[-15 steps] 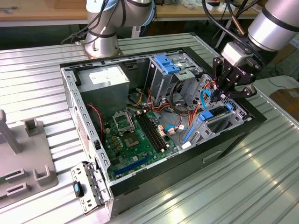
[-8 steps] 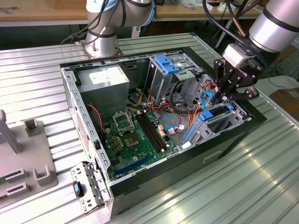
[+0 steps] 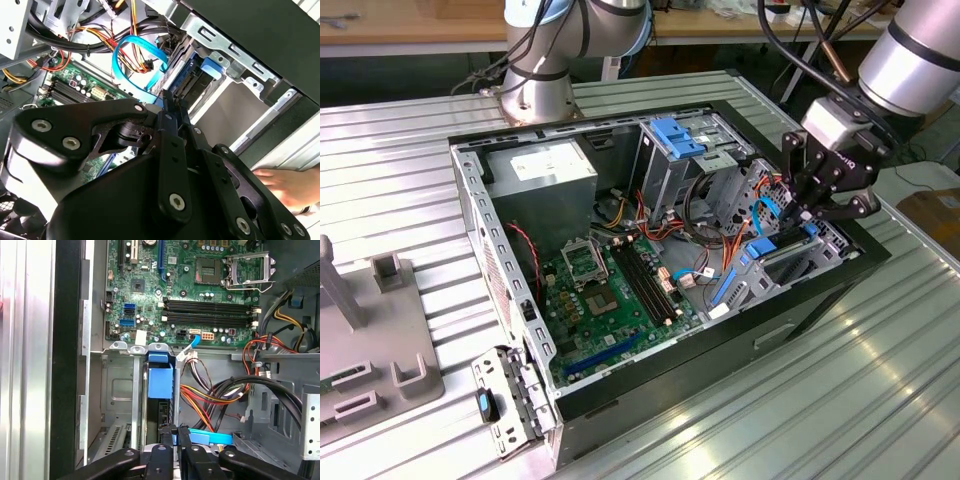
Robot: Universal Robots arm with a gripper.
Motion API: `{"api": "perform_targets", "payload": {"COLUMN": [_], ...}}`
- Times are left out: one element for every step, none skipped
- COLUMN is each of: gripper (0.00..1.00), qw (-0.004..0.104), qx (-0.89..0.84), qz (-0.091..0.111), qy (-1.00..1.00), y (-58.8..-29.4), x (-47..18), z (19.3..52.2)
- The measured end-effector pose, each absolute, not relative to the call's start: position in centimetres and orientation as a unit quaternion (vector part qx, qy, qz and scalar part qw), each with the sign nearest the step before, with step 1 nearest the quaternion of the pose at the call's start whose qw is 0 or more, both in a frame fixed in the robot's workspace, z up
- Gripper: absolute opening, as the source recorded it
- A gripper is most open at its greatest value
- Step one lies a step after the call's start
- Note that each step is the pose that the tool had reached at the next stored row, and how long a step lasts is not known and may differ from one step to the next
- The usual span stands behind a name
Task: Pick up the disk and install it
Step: 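Insert the first disk wire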
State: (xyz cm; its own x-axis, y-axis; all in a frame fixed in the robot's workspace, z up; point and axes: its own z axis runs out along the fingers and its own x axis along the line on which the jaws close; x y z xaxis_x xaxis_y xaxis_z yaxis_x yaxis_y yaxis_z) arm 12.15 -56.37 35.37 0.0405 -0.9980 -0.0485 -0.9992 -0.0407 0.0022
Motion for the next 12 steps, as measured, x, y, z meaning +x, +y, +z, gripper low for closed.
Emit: {"api": "perform_targets", "payload": {"gripper": [0.16,0.16,0.16,0.16,0.16,0.16,0.16,0.16,0.16,0.16,0.16,0.16], "qw": [0.016,0.016,0.016,0.016,0.016,0.016,0.016,0.016,0.016,0.016,0.016,0.016], "qx": [-0.721,-0.721,-0.721,-0.721,-0.721,-0.721,-0.721,-0.721,-0.721,-0.721,-0.721,-0.721], "qz": [0.018,0.018,0.018,0.018,0.018,0.018,0.018,0.018,0.018,0.018,0.018,0.018], "qy": [0.692,0.692,0.692,0.692,0.692,0.692,0.692,0.692,0.692,0.692,0.692,0.692], "y": [-56.37,-56.38,-56.38,-56.39,-56.5,-56.66,-56.74,-56.74,-56.75,-56.75,-56.76,-56.76], "x": [12.15,12.15,12.15,12.15,12.15,12.14,12.14,12.15,12.15,12.15,12.15,12.15], "z": [35.37,35.37,35.37,35.37,35.37,35.36,35.37,35.37,35.36,35.34,35.28,35.28]}}
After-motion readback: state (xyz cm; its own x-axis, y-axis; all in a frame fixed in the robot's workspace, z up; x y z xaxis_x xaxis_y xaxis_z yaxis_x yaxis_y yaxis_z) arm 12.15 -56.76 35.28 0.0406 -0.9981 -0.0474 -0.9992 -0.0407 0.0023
